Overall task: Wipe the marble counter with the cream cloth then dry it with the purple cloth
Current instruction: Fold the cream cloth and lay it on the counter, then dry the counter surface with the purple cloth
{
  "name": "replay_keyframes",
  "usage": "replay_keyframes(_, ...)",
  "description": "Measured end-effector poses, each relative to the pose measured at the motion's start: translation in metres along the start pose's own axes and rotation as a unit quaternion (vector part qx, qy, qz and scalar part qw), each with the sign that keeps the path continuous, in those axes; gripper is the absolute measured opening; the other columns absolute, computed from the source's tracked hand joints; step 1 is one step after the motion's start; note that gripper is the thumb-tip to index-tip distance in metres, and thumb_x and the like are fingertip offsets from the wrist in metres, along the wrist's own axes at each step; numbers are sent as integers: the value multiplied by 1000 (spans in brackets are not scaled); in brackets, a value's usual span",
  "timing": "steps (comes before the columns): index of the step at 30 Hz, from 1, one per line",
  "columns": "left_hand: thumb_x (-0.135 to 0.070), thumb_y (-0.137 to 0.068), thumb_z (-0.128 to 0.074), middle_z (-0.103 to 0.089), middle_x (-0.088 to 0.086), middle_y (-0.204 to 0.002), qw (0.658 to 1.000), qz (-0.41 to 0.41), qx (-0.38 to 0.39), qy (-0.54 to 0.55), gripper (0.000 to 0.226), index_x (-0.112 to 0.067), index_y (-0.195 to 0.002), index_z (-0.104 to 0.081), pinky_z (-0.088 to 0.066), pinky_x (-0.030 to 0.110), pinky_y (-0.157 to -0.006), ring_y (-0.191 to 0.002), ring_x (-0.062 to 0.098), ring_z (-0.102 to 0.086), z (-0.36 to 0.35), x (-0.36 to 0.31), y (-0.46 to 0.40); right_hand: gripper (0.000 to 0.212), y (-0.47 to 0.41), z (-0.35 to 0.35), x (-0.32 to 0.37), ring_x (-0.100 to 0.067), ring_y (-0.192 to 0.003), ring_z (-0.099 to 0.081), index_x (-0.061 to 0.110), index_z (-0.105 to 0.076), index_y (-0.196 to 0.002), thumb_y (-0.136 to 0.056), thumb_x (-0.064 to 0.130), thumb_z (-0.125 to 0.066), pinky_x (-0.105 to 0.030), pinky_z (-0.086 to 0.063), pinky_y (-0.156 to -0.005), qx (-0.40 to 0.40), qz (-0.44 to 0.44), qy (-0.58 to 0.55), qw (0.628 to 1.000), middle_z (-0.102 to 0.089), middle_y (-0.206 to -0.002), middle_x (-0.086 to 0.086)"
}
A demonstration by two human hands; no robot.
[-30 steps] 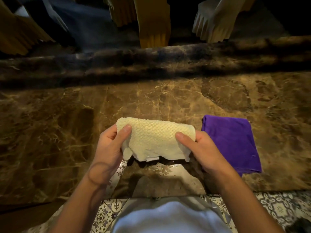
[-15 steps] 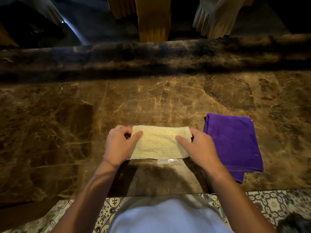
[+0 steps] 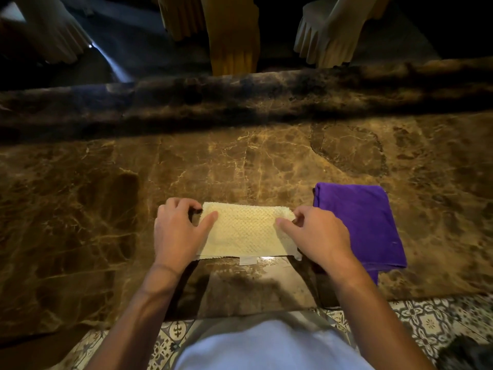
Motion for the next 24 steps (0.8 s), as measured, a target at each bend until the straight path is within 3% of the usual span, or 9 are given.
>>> replay_keyframes(3, -46, -90, -66, -61, 1, -117, 996, -73, -47, 25, 37, -17, -113, -68, -49, 34, -91, -106, 9, -46, 13, -23, 2, 29, 15, 35, -23, -11, -83, -66, 32, -68, -93, -91, 60, -59, -36, -53, -75, -99, 1, -97, 990, -71, -88, 15)
replay_keyframes(5, -47, -95, -57, -63, -2, -115, 991, -121, -19, 54, 36, -18, -114, -68, -48, 29, -88, -106, 10, -53, 10, -50, 4, 27, 18, 56, -51, -19, -90, -67, 28, -71, -99, -92, 53, -61, -37, -50, -79, -192, -23, -117, 974, -73, -96, 8)
replay_keyframes(7, -54, -97, -48, -66, -5, -111, 985, -163, 25, 55, 44, -20, -115, -69, -46, 25, -85, -104, 10, -57, -2, -83, 6, 42, 8, 65, -86, -32, -104, -66, 21, -71, -113, -91, 55, -57, -40, -50, -88, -228, -69, -93, 967, -72, -111, -7)
replay_keyframes(9, -58, -97, -44, -65, -6, -102, 979, -198, 48, 26, 50, -20, -109, -72, -42, 25, -79, -98, 11, -55, -20, -118, 5, 66, -5, 65, -115, -39, -110, -65, 17, -70, -119, -83, 68, -46, -46, -52, -93, -203, -113, -54, 971, -71, -118, -16)
replay_keyframes(11, -62, -98, -40, -59, -7, -87, 976, -198, 91, -29, 50, -22, -90, -70, -40, 28, -68, -87, 13, -52, -41, -149, 1, 79, -12, 57, -137, -39, -110, -66, 17, -70, -118, -77, 77, -39, -47, -54, -91, -164, -140, -27, 976, -71, -117, -17)
replay_keyframes(14, -75, -92, -37, -53, -4, -62, 965, -155, 180, -114, 67, -18, -62, -55, -38, 29, -53, -66, 20, -57, -78, -180, -8, 71, -14, 45, -149, -37, -111, -66, 19, -67, -121, -81, 75, -53, -45, -55, -90, -155, -144, -16, 977, -67, -121, -15)
replay_keyframes(17, -83, -85, -39, -56, -3, -63, 953, -170, 196, -155, 69, -20, -64, -55, -40, 28, -51, -64, 20, -60, -104, -203, -7, 66, -17, 37, -150, -37, -110, -67, 17, -61, -122, -81, 69, -63, -43, -52, -84, -151, -146, -17, 978, -70, -118, -14)
replay_keyframes(21, -75, -85, -53, -71, 2, -80, 960, -176, 190, -105, 59, -17, -84, -67, -53, 35, -62, -75, 25, -68, -122, -214, -3, 57, -28, 35, -154, -38, -108, -68, 15, -60, -111, -83, 64, -68, -40, -48, -77, -106, -145, -35, 983, -73, -112, -16)
replay_keyframes(24, -59, -86, -67, -69, 3, -72, 969, -121, 209, 58, 47, -12, -77, -66, -48, 35, -63, -68, 21, -65, -120, -209, 4, 47, -34, 33, -160, -36, -88, -68, 15, -58, -77, -81, 61, -71, -38, -43, -65, -71, -91, -111, 987, -68, -80, -7)
Point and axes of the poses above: each hand's wrist, its own y-axis away from the middle knuckle, its own z-axis out of the back of the hand, x = y × z, the point moved 3 cm from there along -y, towards the middle knuckle
